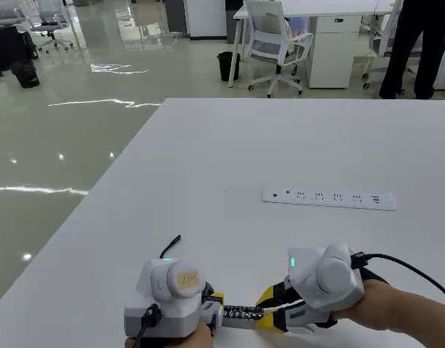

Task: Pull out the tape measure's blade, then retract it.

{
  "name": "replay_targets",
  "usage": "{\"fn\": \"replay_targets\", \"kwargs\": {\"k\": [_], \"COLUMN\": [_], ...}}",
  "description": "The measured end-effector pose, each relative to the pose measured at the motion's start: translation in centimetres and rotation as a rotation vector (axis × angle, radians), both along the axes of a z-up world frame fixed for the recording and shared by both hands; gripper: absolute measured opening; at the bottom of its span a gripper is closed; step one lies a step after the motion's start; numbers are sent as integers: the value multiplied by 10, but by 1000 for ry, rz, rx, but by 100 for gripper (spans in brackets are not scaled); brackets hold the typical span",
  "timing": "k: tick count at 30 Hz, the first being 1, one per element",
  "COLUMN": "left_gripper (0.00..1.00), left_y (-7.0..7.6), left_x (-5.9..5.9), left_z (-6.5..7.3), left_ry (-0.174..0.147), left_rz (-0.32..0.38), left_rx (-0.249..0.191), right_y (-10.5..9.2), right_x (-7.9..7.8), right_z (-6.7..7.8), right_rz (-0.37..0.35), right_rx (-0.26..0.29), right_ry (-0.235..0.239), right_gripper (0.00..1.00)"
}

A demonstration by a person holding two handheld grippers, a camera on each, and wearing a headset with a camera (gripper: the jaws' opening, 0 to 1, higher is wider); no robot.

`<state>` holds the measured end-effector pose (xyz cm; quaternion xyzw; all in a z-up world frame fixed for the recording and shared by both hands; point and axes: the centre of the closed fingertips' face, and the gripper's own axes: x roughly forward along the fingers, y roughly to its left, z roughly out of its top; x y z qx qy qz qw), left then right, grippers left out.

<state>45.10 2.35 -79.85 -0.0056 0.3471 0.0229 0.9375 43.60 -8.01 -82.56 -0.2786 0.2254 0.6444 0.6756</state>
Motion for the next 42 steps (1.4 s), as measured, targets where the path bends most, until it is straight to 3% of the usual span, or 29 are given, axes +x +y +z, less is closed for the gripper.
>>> {"fn": "replay_targets", "kwargs": {"k": [42], "left_gripper": [57], "left_y": [5], "left_x": [0], "left_z": [1], "left_ry": [2], "left_rz": [7], "left_rx": [-20], "right_y": [25], "right_x": [2], "right_z": [1], "right_rz": [16], "right_rx": [1], "right_ry": [-12], "right_gripper": [14]}}
